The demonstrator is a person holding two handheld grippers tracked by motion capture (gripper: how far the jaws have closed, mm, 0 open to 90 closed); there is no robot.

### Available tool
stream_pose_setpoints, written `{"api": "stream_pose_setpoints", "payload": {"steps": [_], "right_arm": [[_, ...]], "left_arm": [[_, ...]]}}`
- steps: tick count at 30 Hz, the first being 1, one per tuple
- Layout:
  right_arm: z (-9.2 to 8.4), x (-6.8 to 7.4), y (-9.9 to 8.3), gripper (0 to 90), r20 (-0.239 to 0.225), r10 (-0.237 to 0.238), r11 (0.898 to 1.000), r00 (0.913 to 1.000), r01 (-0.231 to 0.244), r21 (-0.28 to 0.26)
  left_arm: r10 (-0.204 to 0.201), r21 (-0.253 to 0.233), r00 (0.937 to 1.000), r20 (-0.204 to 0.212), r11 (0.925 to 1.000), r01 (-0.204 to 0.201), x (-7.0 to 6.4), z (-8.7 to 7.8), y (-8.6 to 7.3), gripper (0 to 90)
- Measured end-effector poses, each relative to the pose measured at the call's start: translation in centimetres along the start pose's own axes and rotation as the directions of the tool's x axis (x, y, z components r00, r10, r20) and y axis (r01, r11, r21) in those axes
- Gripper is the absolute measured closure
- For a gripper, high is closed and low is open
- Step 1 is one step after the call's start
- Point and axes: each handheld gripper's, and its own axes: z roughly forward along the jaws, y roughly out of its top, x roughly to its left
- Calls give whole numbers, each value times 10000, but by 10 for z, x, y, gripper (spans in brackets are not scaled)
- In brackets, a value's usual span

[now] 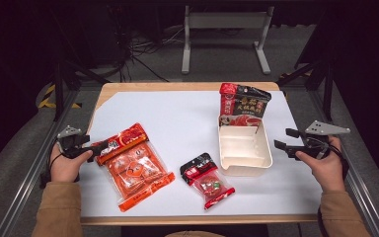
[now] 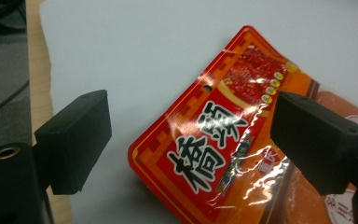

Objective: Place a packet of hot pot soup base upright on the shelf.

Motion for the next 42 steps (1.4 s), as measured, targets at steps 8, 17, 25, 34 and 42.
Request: {"api": "stream_pose_setpoints", "payload": {"steps": [8, 17, 25, 34, 42], "right_arm": [[6, 3, -1, 300, -69, -113, 9998, 9999, 115, 191], [9, 5, -1, 301, -44, -240, 9994, 9997, 241, 228], [10, 5, -3, 298, -23, -150, 9992, 9999, 151, 364], [11, 5, -3, 297, -64, -175, 9991, 9998, 178, 372], [13, 6, -3, 296, -125, -242, 9988, 9996, 247, 414]], "left_arm": [[-330, 453, 9994, -81, 9984, 333, 6, 5, -5, 130], [-654, 979, 9976, 240, 9932, 627, 8, 10, -11, 157], [-663, 882, 9963, 554, 9942, 612, 12, 9, -13, 210], [-660, 853, 9857, 1551, 9949, 532, 2, 10, -10, 339], [-564, 737, 9660, 2525, 9965, 389, -10, 9, -5, 421]]}}
